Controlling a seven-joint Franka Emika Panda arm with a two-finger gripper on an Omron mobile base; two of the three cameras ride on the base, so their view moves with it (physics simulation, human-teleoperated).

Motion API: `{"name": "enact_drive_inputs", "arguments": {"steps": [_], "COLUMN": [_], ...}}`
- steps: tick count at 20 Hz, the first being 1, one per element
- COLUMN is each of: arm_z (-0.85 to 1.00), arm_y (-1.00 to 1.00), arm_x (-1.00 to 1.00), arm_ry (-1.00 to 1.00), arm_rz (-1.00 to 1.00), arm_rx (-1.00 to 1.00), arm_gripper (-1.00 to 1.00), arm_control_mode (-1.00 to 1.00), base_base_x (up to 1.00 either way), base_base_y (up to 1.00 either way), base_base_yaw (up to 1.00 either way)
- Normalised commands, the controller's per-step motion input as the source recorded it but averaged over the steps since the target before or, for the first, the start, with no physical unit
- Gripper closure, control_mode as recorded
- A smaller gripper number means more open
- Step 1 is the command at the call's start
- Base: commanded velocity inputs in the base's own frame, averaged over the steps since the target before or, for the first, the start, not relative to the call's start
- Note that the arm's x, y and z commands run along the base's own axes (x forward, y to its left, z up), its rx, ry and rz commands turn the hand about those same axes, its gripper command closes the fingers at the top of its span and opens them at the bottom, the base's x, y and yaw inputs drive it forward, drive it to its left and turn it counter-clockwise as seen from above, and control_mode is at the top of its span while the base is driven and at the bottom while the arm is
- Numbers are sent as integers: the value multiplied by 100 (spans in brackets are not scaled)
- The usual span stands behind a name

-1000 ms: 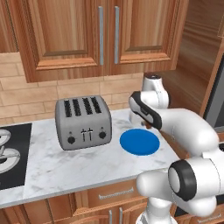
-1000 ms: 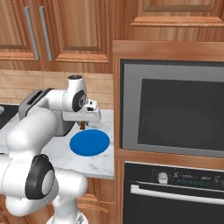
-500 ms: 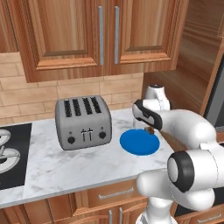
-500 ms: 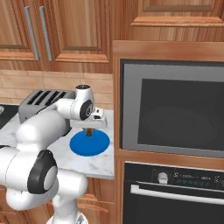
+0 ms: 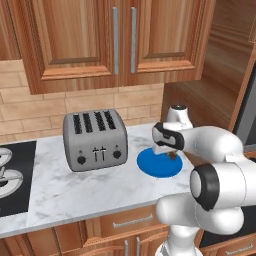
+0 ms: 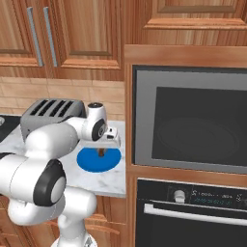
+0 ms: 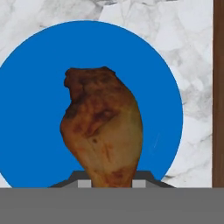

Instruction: Place the chicken drumstick on the plate and place the broccoli on the same plate.

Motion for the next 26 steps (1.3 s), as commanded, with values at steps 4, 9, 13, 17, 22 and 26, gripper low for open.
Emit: {"name": "enact_drive_inputs", "arguments": {"steps": [4,9,13,17,22,26], "arm_z": [-23,-12,-8,-10,-14,-16], "arm_y": [-1,0,0,-3,-1,0], "arm_x": [0,5,5,0,1,1], "arm_ry": [0,0,0,0,0,0], "arm_rz": [0,0,0,0,0,0], "arm_rx": [0,0,0,0,0,0], "arm_gripper": [100,100,100,100,100,100], "arm_control_mode": [-100,-100,-100,-100,-100,-100], "base_base_x": [0,0,0,0,0,0], "base_base_y": [0,0,0,0,0,0], "base_base_yaw": [0,0,0,0,0,0]}}
